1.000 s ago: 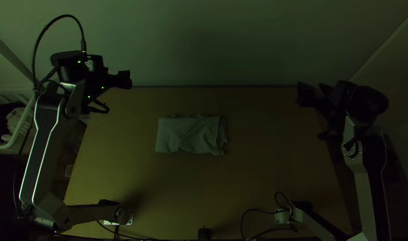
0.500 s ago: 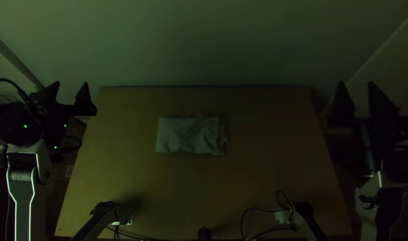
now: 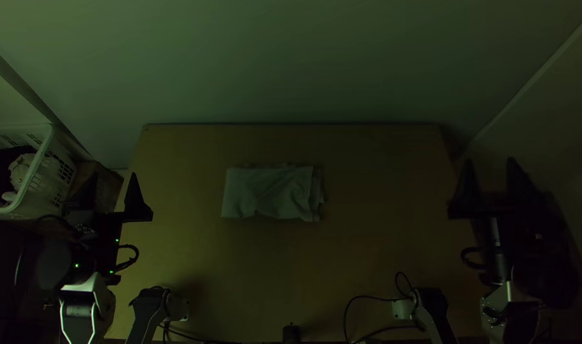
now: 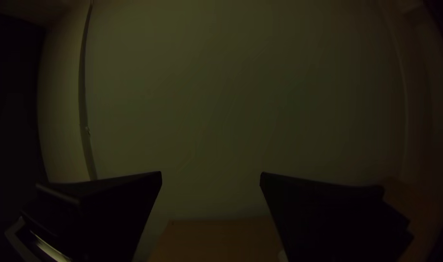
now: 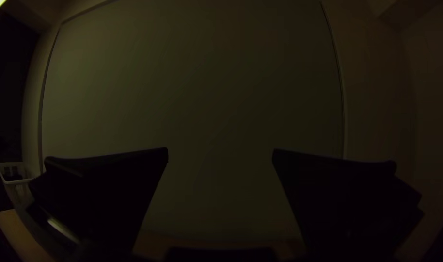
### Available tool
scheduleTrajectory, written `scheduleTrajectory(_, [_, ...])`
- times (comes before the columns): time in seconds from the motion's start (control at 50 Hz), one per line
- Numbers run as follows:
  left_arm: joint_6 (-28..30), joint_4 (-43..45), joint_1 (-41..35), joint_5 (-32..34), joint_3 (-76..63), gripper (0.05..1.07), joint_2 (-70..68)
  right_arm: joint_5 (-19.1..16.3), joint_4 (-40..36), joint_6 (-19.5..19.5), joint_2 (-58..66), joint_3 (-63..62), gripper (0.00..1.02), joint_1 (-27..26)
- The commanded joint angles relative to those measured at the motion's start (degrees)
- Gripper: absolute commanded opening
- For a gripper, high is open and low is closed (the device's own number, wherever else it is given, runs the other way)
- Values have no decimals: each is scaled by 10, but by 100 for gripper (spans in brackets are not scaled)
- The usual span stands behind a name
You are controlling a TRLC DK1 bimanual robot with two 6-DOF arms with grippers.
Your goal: Fold the t-shirt
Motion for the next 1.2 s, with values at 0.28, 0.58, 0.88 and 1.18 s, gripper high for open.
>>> scheduleTrajectory(0.28, [-19, 97, -5, 10, -215, 103, -198, 5, 115, -28, -155, -236, 99, 1])
scheduleTrajectory(0.58, [-29, 160, 2, 0, -331, 103, -208, 5, 212, -24, -218, -393, 99, 1])
scheduleTrajectory(0.88, [-45, 179, -2, 1, -427, 103, -207, 5, 198, -23, -253, -503, 99, -3])
scheduleTrajectory(1.18, [-66, 105, 0, 16, -428, 103, -206, 39, 36, 9, -251, -499, 99, -10])
